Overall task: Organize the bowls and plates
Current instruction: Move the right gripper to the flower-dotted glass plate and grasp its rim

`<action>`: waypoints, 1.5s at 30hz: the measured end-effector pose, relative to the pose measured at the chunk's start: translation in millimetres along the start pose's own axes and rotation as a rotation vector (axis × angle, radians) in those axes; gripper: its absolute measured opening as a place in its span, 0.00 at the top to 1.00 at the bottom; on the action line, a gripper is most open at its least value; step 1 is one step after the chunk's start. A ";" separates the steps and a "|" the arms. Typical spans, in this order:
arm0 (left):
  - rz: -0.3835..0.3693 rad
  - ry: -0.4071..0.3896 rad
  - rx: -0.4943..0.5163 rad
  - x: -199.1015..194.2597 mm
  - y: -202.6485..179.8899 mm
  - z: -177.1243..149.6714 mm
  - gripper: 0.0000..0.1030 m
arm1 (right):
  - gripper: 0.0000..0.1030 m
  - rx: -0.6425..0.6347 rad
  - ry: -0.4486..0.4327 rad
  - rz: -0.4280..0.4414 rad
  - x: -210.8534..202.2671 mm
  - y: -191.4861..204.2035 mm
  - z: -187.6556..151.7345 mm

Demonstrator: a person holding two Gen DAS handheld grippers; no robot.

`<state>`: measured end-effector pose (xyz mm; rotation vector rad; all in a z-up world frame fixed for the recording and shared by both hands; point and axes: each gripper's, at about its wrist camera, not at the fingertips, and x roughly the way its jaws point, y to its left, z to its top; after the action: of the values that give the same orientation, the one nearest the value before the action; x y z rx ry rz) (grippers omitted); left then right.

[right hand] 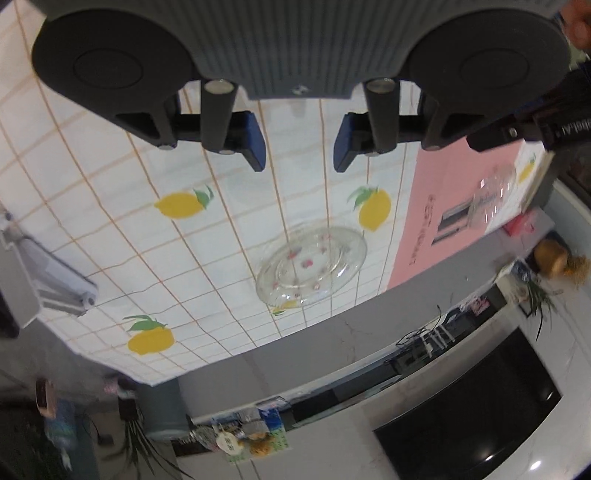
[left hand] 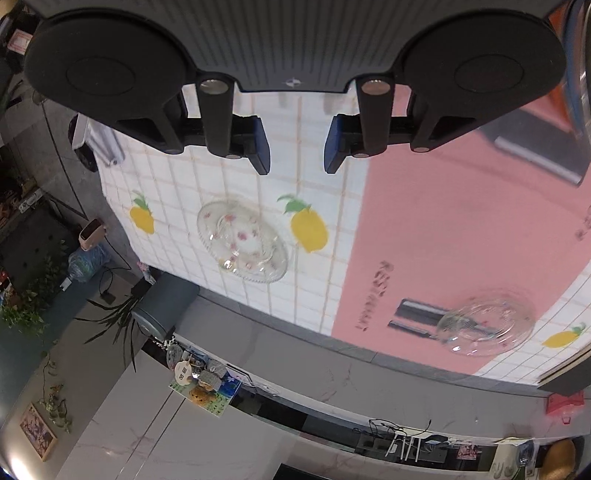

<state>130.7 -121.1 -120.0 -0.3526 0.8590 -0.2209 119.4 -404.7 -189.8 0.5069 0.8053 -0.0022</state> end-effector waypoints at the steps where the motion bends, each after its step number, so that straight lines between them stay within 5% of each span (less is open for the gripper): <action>1: -0.004 -0.003 -0.003 4.4 -3.7 5.7 0.65 | 0.60 0.025 0.006 0.015 4.2 -1.3 7.0; 11: -0.047 -0.054 0.007 54.2 -22.7 58.4 0.65 | 0.60 0.167 -0.054 0.034 47.3 -13.6 77.3; 16: -0.030 0.012 0.032 94.0 -27.2 75.6 0.57 | 0.60 0.214 -0.063 0.004 76.7 -26.0 98.4; 24: 0.014 0.076 0.024 147.7 -14.5 93.4 0.57 | 0.62 0.275 -0.005 -0.013 110.1 -47.1 104.0; 26: 0.019 0.085 0.021 156.2 -10.9 96.5 0.57 | 0.69 0.320 0.019 0.001 116.8 -53.2 103.3; 38: -0.033 0.147 -0.039 188.6 1.7 96.0 0.57 | 0.78 0.365 0.071 0.021 133.7 -59.5 100.4; 41: -0.038 0.148 -0.024 190.6 0.4 94.8 0.61 | 0.82 0.368 0.075 0.028 135.0 -58.4 99.1; 45: -0.038 0.161 -0.028 194.0 -1.6 95.7 0.81 | 0.88 0.363 0.081 0.026 134.3 -56.5 97.3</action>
<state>327.6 -165.9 -197.3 -0.3813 1.0152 -0.2752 269.6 -471.7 -250.4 0.8645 0.8821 -0.1061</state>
